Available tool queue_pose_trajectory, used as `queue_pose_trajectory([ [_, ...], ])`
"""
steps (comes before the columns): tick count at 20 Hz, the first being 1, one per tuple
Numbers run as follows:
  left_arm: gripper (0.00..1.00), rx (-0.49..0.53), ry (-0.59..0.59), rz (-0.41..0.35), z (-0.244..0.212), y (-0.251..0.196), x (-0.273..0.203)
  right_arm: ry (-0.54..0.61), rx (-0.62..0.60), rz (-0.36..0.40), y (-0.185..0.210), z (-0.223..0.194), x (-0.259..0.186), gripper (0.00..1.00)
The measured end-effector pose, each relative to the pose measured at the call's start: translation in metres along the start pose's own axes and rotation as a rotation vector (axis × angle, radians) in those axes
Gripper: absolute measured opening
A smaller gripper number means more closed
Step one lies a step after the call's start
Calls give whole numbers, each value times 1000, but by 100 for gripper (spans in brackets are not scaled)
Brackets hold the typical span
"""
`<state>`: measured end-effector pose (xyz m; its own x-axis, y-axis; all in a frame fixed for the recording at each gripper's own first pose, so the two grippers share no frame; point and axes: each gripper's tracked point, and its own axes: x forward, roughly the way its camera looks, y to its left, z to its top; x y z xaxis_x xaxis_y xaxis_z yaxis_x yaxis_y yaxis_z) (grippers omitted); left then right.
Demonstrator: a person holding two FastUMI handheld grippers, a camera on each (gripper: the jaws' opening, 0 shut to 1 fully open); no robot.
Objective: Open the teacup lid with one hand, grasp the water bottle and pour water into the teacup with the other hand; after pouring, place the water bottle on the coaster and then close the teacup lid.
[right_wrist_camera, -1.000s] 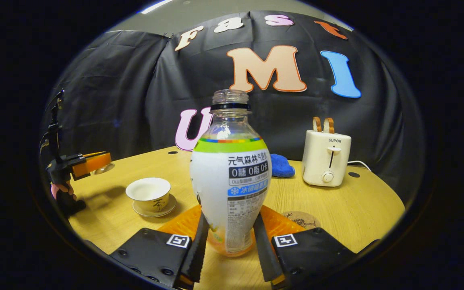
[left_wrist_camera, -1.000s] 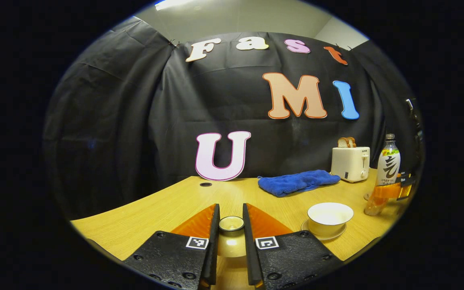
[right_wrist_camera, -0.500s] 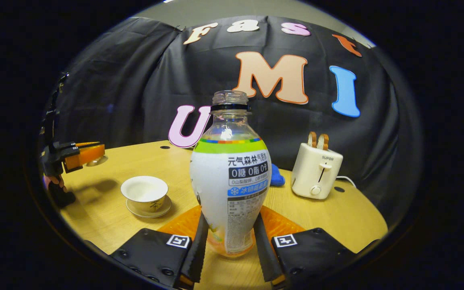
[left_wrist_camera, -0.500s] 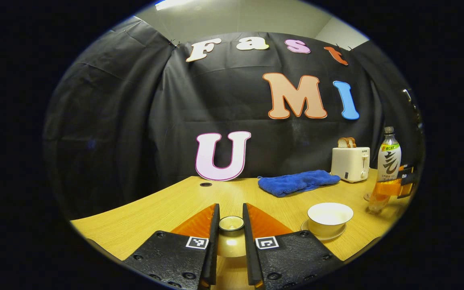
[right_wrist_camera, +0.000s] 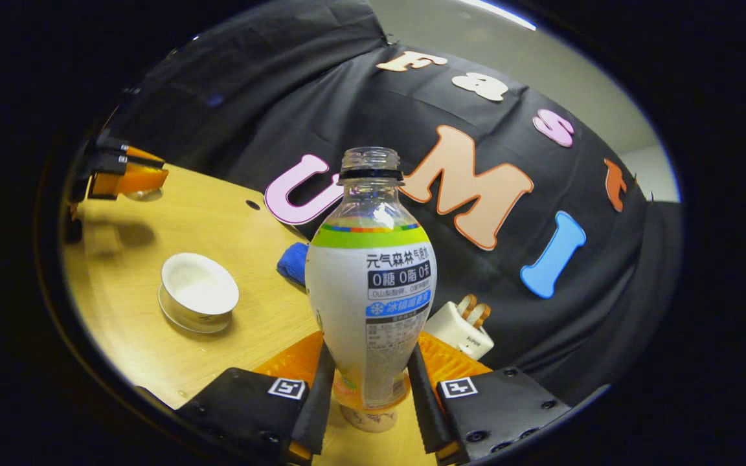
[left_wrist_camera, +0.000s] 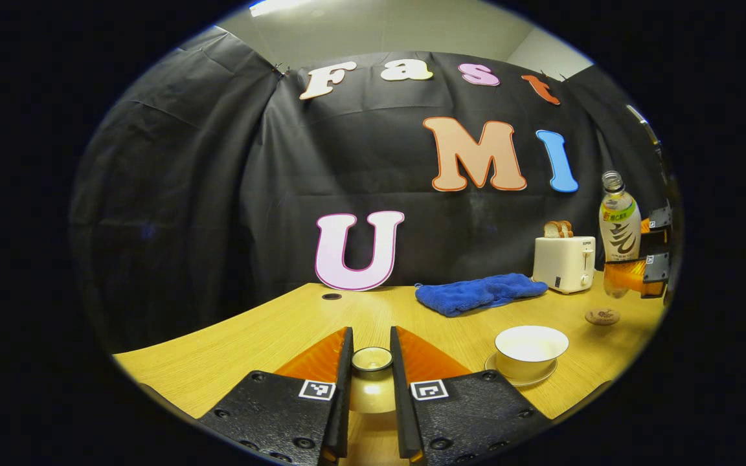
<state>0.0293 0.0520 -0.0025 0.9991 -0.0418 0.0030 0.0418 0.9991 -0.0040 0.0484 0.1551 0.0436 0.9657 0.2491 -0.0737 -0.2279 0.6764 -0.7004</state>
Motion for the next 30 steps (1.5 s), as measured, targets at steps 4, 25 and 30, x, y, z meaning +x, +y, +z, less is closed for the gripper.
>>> queue_pose_trajectory([
  [4, 28, 0, 1, -1, 0, 0, 0, -47, -262, -49, 5, 13, 12, 60],
  [25, 27, -1, 4, 4, 1, -1, 0, -43, -1014, -176, 17, -8, 36, 60],
  [30, 28, -1, 3, 4, 1, -1, 0, -66, -1088, -238, 15, -9, 38, 60],
])
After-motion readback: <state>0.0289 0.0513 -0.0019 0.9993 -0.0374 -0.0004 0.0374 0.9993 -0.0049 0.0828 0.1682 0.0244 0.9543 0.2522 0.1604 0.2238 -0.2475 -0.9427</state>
